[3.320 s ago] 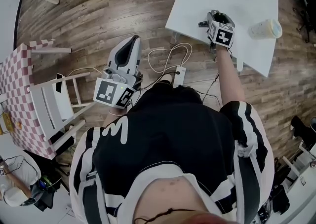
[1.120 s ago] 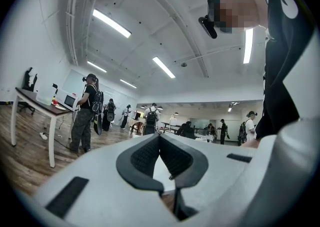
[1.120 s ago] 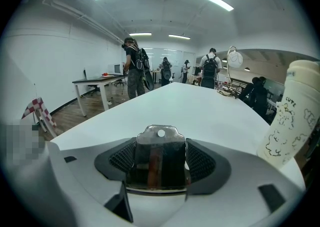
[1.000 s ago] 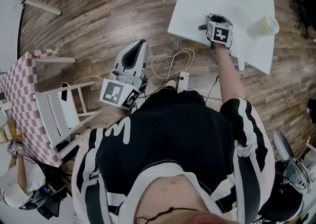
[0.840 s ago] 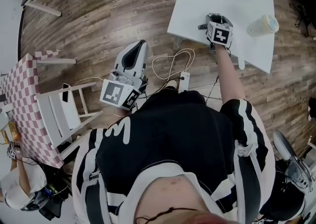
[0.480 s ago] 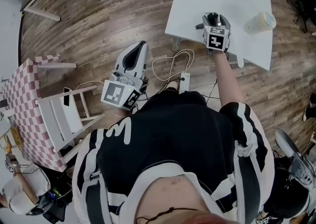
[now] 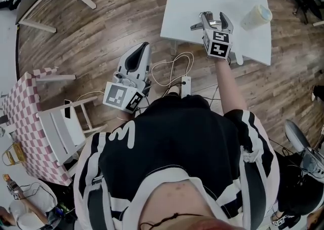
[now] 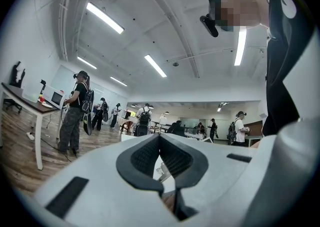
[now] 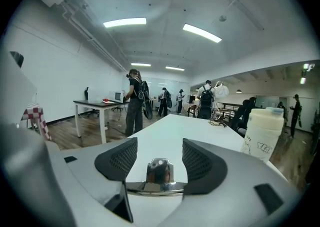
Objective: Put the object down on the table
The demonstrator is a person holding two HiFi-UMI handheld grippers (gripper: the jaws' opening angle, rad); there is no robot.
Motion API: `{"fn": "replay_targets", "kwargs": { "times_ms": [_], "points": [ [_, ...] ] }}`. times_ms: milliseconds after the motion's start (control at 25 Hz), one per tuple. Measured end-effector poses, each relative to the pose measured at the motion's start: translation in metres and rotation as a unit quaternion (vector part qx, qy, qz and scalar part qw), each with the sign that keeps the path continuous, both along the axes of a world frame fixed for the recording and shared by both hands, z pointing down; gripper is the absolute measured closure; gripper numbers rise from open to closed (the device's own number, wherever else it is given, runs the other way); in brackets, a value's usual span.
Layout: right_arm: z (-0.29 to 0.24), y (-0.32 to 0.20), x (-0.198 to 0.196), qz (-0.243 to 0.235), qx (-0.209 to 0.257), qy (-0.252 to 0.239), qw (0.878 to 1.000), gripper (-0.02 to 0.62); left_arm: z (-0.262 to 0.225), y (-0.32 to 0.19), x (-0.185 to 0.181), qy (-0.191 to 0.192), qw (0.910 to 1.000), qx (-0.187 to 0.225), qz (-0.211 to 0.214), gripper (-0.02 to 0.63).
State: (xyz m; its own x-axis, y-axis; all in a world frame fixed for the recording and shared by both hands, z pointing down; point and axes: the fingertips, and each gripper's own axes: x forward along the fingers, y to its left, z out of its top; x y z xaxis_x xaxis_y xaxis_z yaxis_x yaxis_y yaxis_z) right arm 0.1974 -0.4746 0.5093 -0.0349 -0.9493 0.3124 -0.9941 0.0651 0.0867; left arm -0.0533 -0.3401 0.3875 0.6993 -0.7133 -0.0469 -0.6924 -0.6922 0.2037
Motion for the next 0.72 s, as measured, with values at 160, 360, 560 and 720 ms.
{"fn": "replay_targets", "kwargs": {
  "times_ms": [160, 360, 560, 720],
  "points": [
    [-0.037, 0.014, 0.005, 0.007, 0.045, -0.028, 0.999, 0.305, -0.002, -0.002, 0.016, 0.003, 0.9998, 0.006, 0.02, 0.601],
    [-0.083, 0.037, 0.009, 0.009, 0.101, -0.056, 0.993, 0.305, -0.007, -0.002, 0.035, 0.007, 0.9989, 0.014, 0.044, 0.601],
    [-0.117, 0.064, 0.011, 0.01, 0.141, -0.057, 0.988, 0.307, -0.012, -0.002, 0.053, 0.011, 0.9973, 0.024, 0.068, 0.601],
    [-0.133, 0.084, 0.003, 0.003, 0.16, -0.04, 0.986, 0.307, -0.016, -0.002, 0.065, 0.013, 0.9955, 0.031, 0.089, 0.601]
  ]
}}
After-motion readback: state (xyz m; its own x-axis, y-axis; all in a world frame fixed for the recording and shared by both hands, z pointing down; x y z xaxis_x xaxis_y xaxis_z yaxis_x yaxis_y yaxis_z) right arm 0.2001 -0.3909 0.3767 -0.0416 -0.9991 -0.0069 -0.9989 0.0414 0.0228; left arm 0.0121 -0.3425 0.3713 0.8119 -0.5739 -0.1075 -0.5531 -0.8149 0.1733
